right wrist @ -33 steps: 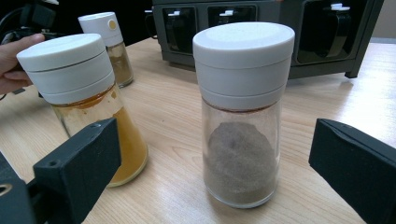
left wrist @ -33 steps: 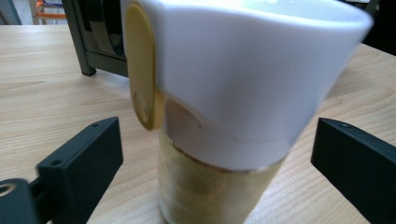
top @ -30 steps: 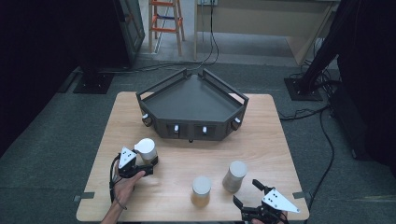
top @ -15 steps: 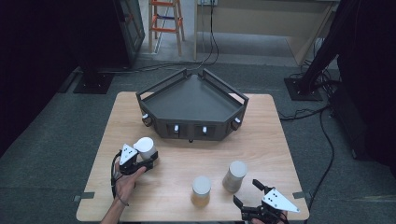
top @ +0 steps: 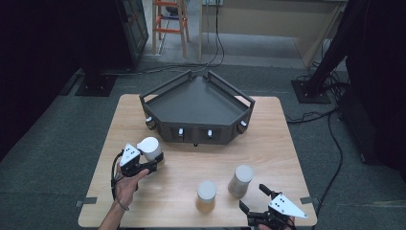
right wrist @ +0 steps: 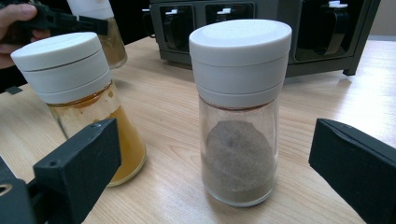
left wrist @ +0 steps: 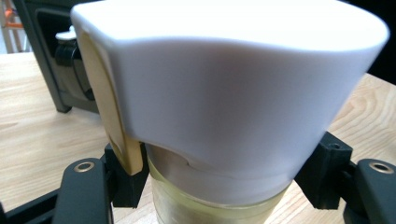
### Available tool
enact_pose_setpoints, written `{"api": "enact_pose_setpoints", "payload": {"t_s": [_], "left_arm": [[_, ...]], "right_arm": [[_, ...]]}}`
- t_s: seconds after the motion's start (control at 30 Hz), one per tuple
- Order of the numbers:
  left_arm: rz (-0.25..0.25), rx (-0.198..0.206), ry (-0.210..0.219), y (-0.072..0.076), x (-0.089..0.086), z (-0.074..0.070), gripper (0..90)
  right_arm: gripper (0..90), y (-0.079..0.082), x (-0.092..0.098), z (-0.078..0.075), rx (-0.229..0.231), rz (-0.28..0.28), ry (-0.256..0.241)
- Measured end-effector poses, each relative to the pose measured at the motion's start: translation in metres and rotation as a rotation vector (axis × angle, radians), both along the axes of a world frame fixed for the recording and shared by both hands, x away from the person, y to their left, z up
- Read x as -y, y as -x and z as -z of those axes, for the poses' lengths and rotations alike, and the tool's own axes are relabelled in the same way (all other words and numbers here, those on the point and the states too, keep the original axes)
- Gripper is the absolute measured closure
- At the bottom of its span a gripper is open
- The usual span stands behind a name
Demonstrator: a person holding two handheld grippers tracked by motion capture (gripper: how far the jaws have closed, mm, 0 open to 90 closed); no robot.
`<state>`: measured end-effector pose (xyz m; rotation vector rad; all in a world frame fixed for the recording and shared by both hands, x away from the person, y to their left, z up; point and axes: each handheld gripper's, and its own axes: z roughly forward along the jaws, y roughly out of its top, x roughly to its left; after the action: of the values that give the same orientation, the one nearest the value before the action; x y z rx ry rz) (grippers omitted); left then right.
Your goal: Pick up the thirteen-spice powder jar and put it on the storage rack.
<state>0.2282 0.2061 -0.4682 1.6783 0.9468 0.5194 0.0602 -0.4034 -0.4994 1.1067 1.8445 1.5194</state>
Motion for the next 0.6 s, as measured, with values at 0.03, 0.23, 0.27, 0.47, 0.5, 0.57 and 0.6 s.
{"api": "enact_pose_setpoints", "payload": {"t_s": [0.03,0.23,0.27,0.47,0.5,0.57,0.6], "left_arm": [[0.005,0.0,-0.002,0.0,0.0,-0.002,29.6],[0.033,0.003,0.0,-0.002,0.0,-0.015,29.7],[0.037,0.005,-0.003,-0.002,0.001,-0.018,29.7],[0.06,0.002,-0.006,-0.007,0.001,-0.032,29.8],[0.063,0.002,-0.006,-0.008,0.002,-0.035,29.8],[0.063,0.005,-0.005,-0.009,0.002,-0.037,29.8],[0.067,0.003,-0.006,-0.011,0.002,-0.042,29.9]], "right_arm": [[2.2,0.0,0.0,0.0,0.0,0.0,0.002],[2.2,-0.001,0.0,0.0,-0.002,0.002,0.008],[2.2,-0.001,0.0,0.0,-0.002,0.001,0.007],[2.2,-0.001,0.0,0.0,-0.004,-0.004,0.007],[2.2,-0.001,0.0,0.0,-0.003,-0.005,0.007],[2.2,-0.001,0.0,0.0,-0.003,-0.005,0.007],[2.2,-0.002,0.0,0.0,-0.003,-0.006,0.006]]}}
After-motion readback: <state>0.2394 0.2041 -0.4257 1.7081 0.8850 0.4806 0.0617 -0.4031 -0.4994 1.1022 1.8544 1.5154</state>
